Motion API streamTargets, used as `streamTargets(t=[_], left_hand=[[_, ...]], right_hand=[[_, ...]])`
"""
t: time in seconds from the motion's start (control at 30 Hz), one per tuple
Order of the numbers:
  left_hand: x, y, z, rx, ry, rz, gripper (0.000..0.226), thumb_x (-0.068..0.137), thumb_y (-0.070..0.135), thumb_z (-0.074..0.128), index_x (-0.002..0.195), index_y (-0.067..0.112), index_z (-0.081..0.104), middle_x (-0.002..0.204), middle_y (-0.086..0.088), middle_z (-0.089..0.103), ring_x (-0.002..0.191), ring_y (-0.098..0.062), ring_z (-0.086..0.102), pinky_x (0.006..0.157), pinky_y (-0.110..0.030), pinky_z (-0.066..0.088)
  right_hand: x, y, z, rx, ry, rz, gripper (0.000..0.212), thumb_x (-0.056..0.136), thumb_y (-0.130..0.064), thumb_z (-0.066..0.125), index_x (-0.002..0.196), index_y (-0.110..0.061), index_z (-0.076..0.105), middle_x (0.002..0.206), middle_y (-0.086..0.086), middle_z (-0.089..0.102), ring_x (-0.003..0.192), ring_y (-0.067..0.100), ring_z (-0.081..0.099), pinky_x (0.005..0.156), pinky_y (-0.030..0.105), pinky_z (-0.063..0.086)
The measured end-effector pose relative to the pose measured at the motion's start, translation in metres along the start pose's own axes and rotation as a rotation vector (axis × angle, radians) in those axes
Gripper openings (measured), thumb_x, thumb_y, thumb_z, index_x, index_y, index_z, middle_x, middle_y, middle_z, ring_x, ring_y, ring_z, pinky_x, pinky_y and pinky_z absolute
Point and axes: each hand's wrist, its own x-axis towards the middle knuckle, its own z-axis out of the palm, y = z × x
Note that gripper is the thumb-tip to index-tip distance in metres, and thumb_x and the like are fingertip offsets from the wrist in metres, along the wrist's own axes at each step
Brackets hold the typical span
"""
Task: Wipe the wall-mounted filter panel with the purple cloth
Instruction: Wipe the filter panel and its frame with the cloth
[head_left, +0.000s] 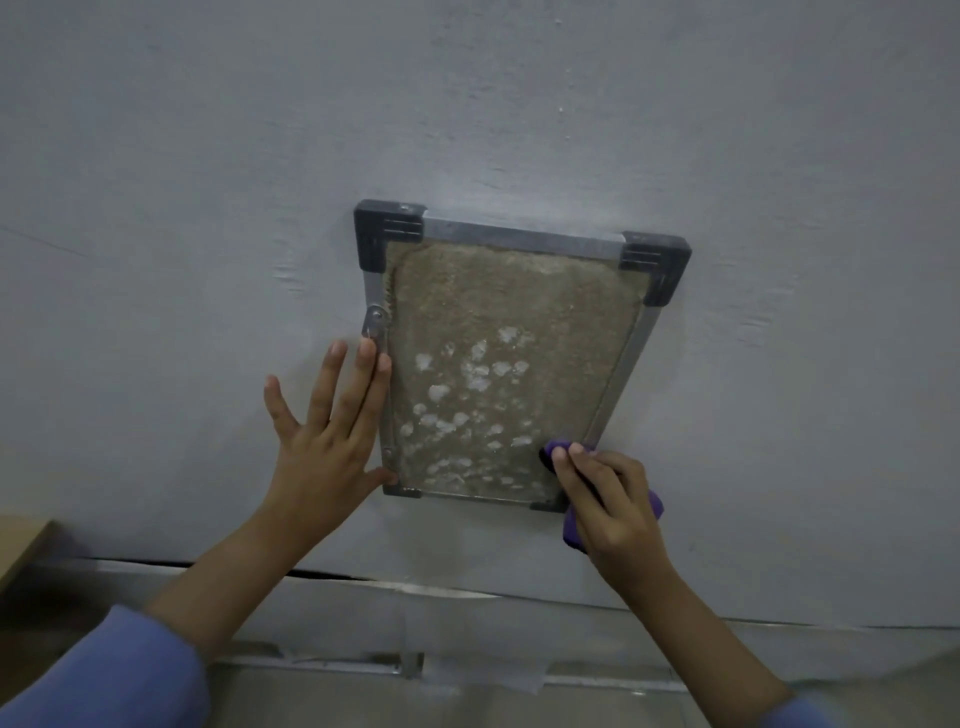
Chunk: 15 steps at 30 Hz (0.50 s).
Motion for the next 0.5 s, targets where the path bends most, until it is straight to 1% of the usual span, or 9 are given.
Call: streamTargets(t=[0.13,0.27,0.33,0.4,0.43,0.5], left_hand=[[0.000,0.003,0.000,-0.002,0.001,-0.019,0.148,0.045,0.048,0.089,0.152,0.011,-0.006,0.159,-0.005,-0.014,0.147,-0.025,-0.005,0.102,-0.071,0.006],[-0.002,0.003,-0.003,0.001,-0.001,-0.017,0.147,0.046,0.048,0.089,0.151,0.011,-0.007,0.159,-0.005,-0.015,0.147,-0.024,-0.006,0.101,-0.072,0.008],[-0.003,0.003,-0.004,-0.005,-0.006,-0.017,0.147,0.046,0.048,0.089,0.151,0.011,-0.007,0.159,-0.004,-0.016,0.147,-0.024,-0.006,0.101,-0.072,0.008],[-0.003,0.002,-0.004,-0.003,-0.007,-0.016,0.146,0.047,0.049,0.088,0.151,0.011,-0.007,0.159,-0.004,-0.015,0.147,-0.025,-0.005,0.101,-0.073,0.008],[-0.002,0.003,-0.004,0.002,-0.006,-0.016,0.145,0.048,0.050,0.087,0.151,0.011,-0.007,0.159,-0.005,-0.015,0.147,-0.025,-0.005,0.101,-0.072,0.008],[-0.002,0.003,-0.004,0.003,-0.007,-0.016,0.144,0.049,0.049,0.087,0.151,0.011,-0.007,0.159,-0.005,-0.016,0.147,-0.025,-0.006,0.101,-0.072,0.007]], right_hand=[[-0.018,-0.004,0.008,-0.009,-0.086,-0.029,0.043,0.081,-0.001,0.064,0.122,0.005,0.055,0.116,0.018,0.065,0.096,0.031,0.049,0.079,0.040,0.055],[-0.029,-0.009,0.005,-0.002,-0.185,-0.086,0.034,0.086,-0.003,0.055,0.118,0.005,0.062,0.114,0.017,0.067,0.096,0.030,0.048,0.076,0.040,0.055],[-0.026,-0.010,0.000,0.015,-0.152,-0.061,0.034,0.090,-0.005,0.053,0.121,0.004,0.059,0.118,0.017,0.064,0.098,0.030,0.050,0.082,0.041,0.053],[-0.017,-0.007,-0.002,0.018,-0.048,0.004,0.031,0.094,-0.006,0.053,0.123,0.005,0.057,0.123,0.016,0.057,0.099,0.030,0.050,0.090,0.038,0.048],[-0.012,-0.005,-0.001,0.010,-0.006,0.034,0.030,0.094,-0.006,0.053,0.122,0.007,0.057,0.123,0.016,0.054,0.099,0.031,0.049,0.091,0.037,0.046],[-0.010,-0.003,0.004,-0.008,0.010,0.065,0.030,0.092,-0.004,0.056,0.120,0.007,0.059,0.120,0.018,0.058,0.097,0.031,0.050,0.089,0.038,0.047]])
